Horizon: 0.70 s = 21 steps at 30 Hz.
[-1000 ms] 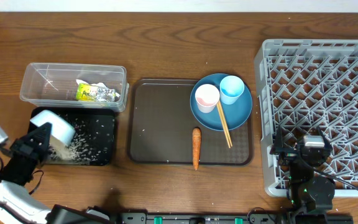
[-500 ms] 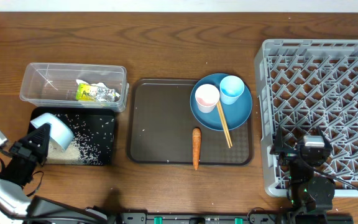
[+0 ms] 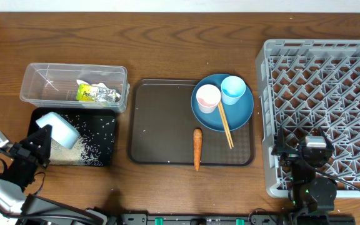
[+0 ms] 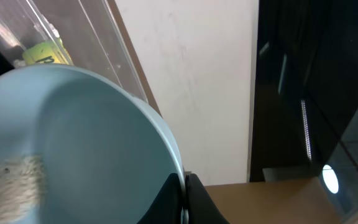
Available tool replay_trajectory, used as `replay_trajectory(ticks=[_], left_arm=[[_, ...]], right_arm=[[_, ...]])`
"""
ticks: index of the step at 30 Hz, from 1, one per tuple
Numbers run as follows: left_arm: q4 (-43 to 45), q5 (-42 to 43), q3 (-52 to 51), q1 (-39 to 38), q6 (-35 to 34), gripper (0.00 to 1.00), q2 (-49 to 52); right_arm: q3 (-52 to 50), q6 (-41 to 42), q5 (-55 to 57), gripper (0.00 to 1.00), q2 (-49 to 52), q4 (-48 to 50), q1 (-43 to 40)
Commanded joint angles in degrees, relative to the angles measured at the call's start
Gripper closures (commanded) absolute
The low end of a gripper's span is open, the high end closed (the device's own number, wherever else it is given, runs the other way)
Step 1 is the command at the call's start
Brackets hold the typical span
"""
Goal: Sort waste into correct bins and load items into the dishwasher rack
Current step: 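Tilt the bowl with the left gripper to pour rice onto the black tray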
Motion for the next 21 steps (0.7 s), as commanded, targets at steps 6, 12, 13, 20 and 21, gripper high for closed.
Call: replay_trajectory(ticks=[6, 12, 13, 20, 21], left_arm=[[1.60, 1.66, -0.15, -1.84, -3.13, 0.93, -0.02], [3.13, 1.66, -0.15, -3.91, -5.97, 0.93, -0.02], [2.73, 1.66, -0.15, -4.02, -6.45, 0.93, -0.02], [3.58, 1.66, -0.15, -4.26, -6.69, 0.93, -0.02], [4.85, 1.66, -0.15, -4.26, -6.49, 0.92, -0.02]], right_arm=[[-0.04, -0.55, -0.04, 0.01, 0.00, -0.22, -0.17], [-0.04, -0.55, -0.04, 0.01, 0.00, -0.22, -0.17], [-0.04, -0.55, -0.04, 0.01, 0.00, -0.22, -0.17], [-0.04, -0.55, -0.04, 0.01, 0.00, -0.22, -0.17], [-0.04, -0.55, -0.04, 0.01, 0.00, -0.22, -0.17]])
